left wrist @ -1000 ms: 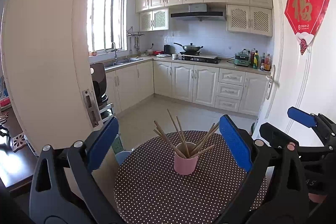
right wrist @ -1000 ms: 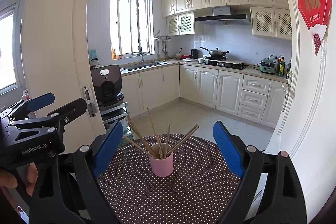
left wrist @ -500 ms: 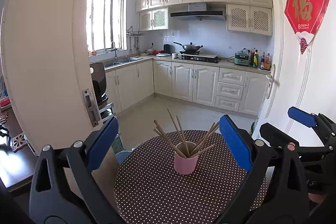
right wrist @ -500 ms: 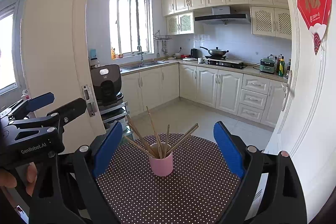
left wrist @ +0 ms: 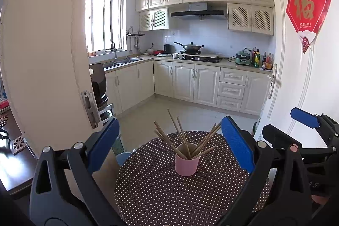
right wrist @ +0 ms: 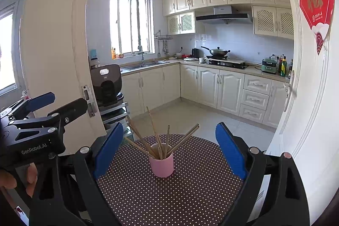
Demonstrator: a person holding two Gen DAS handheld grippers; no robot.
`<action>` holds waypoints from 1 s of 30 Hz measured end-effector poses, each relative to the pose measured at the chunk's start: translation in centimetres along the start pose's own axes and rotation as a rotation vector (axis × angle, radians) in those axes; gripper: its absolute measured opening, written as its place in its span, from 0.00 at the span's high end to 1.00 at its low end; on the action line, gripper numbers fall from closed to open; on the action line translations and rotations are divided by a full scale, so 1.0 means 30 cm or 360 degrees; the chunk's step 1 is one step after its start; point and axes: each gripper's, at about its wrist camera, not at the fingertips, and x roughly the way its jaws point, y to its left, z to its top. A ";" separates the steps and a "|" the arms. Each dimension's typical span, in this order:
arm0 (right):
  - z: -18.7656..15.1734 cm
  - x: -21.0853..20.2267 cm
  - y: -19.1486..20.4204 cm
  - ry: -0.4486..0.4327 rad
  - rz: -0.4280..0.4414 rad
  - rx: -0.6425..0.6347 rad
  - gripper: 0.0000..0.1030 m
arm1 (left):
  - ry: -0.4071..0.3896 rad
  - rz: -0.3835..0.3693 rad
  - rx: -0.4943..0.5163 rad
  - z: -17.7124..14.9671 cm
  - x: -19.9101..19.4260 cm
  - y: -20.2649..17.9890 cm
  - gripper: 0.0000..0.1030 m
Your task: Organize utensils
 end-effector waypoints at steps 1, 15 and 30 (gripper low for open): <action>0.000 -0.001 0.000 -0.0002 -0.0001 -0.0001 0.17 | 0.0001 0.0000 -0.0001 -0.001 0.001 0.001 0.07; 0.007 0.002 -0.016 0.0015 -0.0010 0.0006 0.17 | 0.0011 -0.0004 0.0010 0.002 0.012 0.000 0.07; 0.008 0.042 -0.037 0.0046 -0.0025 0.0011 0.17 | 0.0038 -0.0054 0.0050 0.010 0.065 0.016 0.07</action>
